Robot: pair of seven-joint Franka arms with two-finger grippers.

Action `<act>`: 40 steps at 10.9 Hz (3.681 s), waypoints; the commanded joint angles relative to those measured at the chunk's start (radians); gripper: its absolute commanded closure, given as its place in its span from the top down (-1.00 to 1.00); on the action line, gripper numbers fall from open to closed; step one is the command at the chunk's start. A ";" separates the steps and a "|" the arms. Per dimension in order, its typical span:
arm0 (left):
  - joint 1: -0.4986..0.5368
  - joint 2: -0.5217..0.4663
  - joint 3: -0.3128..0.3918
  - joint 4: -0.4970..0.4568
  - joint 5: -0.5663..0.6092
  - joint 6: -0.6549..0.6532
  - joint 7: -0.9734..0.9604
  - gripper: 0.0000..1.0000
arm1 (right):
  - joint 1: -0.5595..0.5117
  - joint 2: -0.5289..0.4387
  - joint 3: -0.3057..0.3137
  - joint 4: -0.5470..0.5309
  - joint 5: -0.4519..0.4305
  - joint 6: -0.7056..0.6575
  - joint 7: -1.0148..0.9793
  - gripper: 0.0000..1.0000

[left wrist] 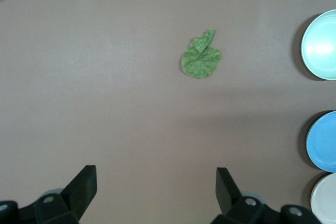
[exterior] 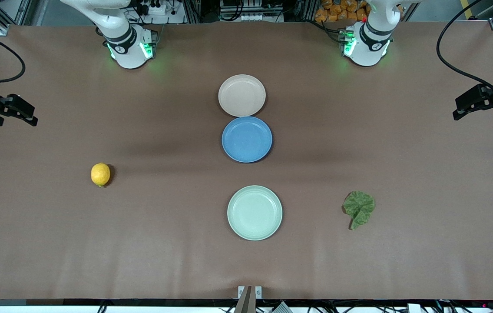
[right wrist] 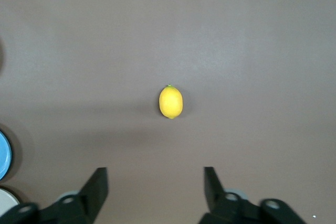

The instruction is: Place lemon and lettuce in plates

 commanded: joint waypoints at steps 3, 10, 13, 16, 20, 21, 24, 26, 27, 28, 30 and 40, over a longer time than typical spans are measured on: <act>0.009 -0.004 0.004 -0.001 -0.005 -0.003 0.019 1.00 | -0.015 0.005 0.011 0.008 -0.009 -0.021 0.006 1.00; 0.011 0.105 0.002 -0.037 -0.018 0.059 0.029 1.00 | -0.020 0.019 0.011 0.001 -0.009 -0.013 0.000 1.00; 0.002 0.157 0.002 -0.078 -0.010 0.136 0.031 1.00 | -0.046 0.086 0.013 -0.045 -0.007 0.032 -0.006 1.00; -0.020 0.175 -0.005 -0.191 -0.011 0.301 0.031 1.00 | -0.050 0.132 0.011 -0.171 0.026 0.205 -0.073 1.00; -0.054 0.256 -0.007 -0.251 -0.007 0.446 0.031 1.00 | -0.053 0.201 0.010 -0.309 0.016 0.440 -0.167 1.00; -0.058 0.282 -0.008 -0.247 -0.004 0.457 0.031 1.00 | -0.053 0.232 0.010 -0.314 0.016 0.480 -0.169 1.00; -0.074 0.359 -0.008 -0.245 0.008 0.535 0.031 1.00 | -0.047 0.280 0.010 -0.411 0.011 0.647 -0.169 1.00; -0.075 0.425 -0.008 -0.262 0.008 0.657 0.031 1.00 | -0.047 0.312 0.010 -0.504 0.009 0.799 -0.169 1.00; -0.081 0.456 -0.008 -0.265 0.010 0.703 0.031 1.00 | -0.050 0.348 0.010 -0.502 0.011 0.813 -0.167 1.00; -0.086 0.485 -0.008 -0.265 0.012 0.737 0.031 1.00 | -0.050 0.372 0.010 -0.502 0.011 0.832 -0.167 1.00; -0.087 0.543 -0.008 -0.264 0.013 0.823 0.031 1.00 | -0.050 0.402 0.011 -0.499 0.011 0.837 -0.164 1.00; -0.104 0.678 -0.007 -0.251 0.071 1.026 0.017 0.91 | -0.063 0.493 0.011 -0.486 0.014 0.910 -0.155 -0.81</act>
